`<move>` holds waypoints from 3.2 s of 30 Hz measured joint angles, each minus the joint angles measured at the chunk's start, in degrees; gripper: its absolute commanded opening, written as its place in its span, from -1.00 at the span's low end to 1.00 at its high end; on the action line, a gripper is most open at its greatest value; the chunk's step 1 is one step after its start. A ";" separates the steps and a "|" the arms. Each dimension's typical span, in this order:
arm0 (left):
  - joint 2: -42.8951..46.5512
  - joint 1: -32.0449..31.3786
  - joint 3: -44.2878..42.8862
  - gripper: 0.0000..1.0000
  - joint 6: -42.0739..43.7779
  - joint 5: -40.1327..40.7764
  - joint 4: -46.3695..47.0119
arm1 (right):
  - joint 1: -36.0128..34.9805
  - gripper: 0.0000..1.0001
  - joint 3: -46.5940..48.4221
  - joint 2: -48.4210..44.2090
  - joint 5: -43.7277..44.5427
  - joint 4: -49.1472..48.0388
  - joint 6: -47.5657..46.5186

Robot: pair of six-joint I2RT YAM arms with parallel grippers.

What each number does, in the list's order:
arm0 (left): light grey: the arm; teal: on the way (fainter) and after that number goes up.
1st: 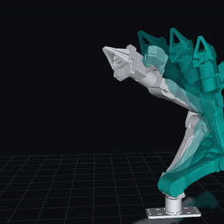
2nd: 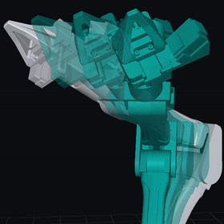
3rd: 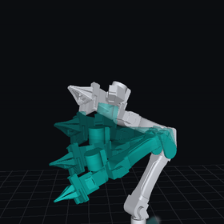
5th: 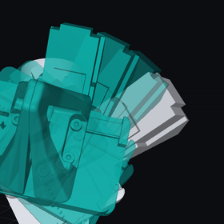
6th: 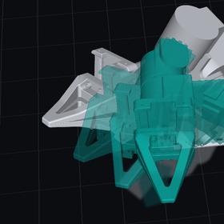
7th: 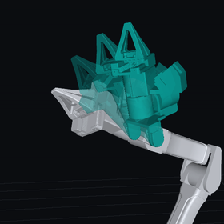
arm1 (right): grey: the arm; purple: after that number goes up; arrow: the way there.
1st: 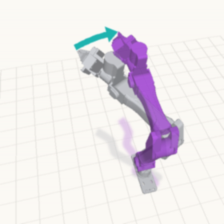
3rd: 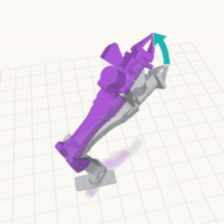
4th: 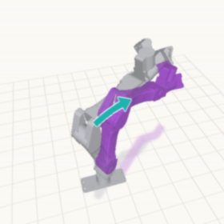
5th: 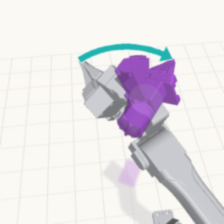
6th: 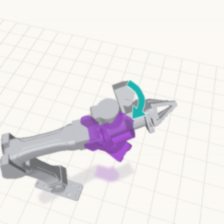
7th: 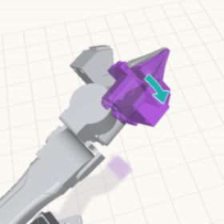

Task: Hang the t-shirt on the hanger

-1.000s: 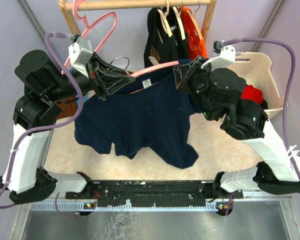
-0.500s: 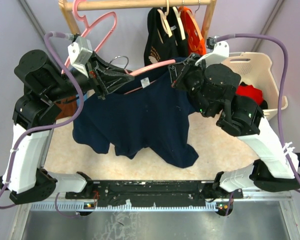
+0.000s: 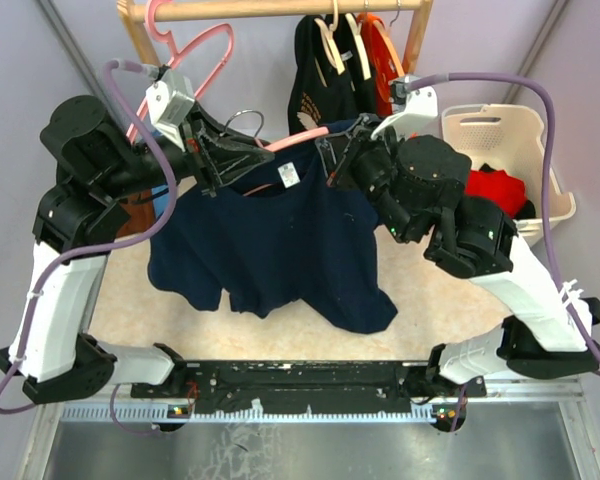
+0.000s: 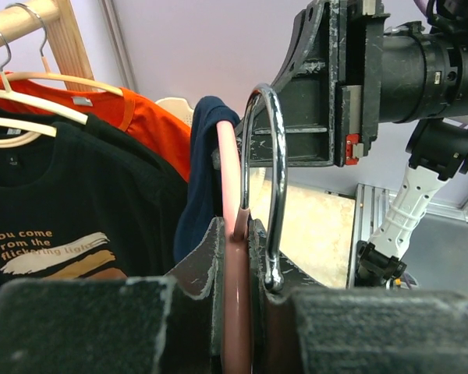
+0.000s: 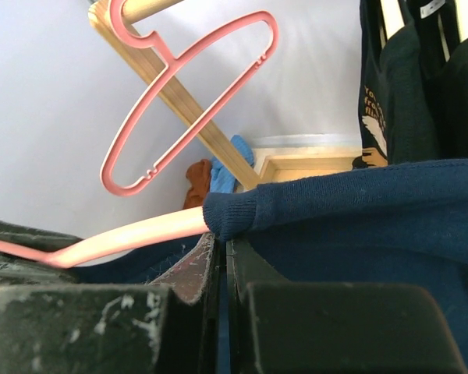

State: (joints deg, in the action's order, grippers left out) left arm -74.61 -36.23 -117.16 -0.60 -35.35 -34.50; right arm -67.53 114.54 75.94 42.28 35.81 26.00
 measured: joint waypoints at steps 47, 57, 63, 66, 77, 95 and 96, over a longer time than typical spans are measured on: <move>2.80 -0.04 -14.43 -1.00 -3.87 2.82 10.54 | -1.86 0.49 -2.64 -18.03 -27.56 -4.15 -6.56; -2.23 -0.04 -10.54 -1.00 -8.90 -6.69 -5.92 | -1.86 0.56 6.88 -21.35 -34.18 2.62 -12.28; 2.14 -0.04 1.44 -1.00 -15.13 -14.27 -5.75 | -1.86 0.57 10.40 -18.05 -32.92 9.88 -17.70; 4.94 -0.04 7.30 -1.00 -18.80 -18.10 -3.54 | -1.86 0.49 9.68 -15.69 -32.17 13.29 -19.82; 7.98 -0.04 14.97 -1.00 -25.24 -24.35 1.22 | -1.86 0.42 1.22 -10.43 -40.35 20.85 -21.79; 7.69 -0.07 15.65 -0.87 -25.11 -26.16 1.75 | -2.05 -1.00 -3.19 -10.97 -49.27 22.40 -22.32; 7.65 -0.13 15.47 -0.81 -24.79 -25.83 1.29 | -2.08 -1.00 -3.17 -10.93 -49.42 22.58 -22.40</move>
State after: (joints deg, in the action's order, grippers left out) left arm -66.96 -36.36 -101.69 -25.39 -61.19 -33.21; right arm -69.60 111.37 65.01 -7.14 58.39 3.60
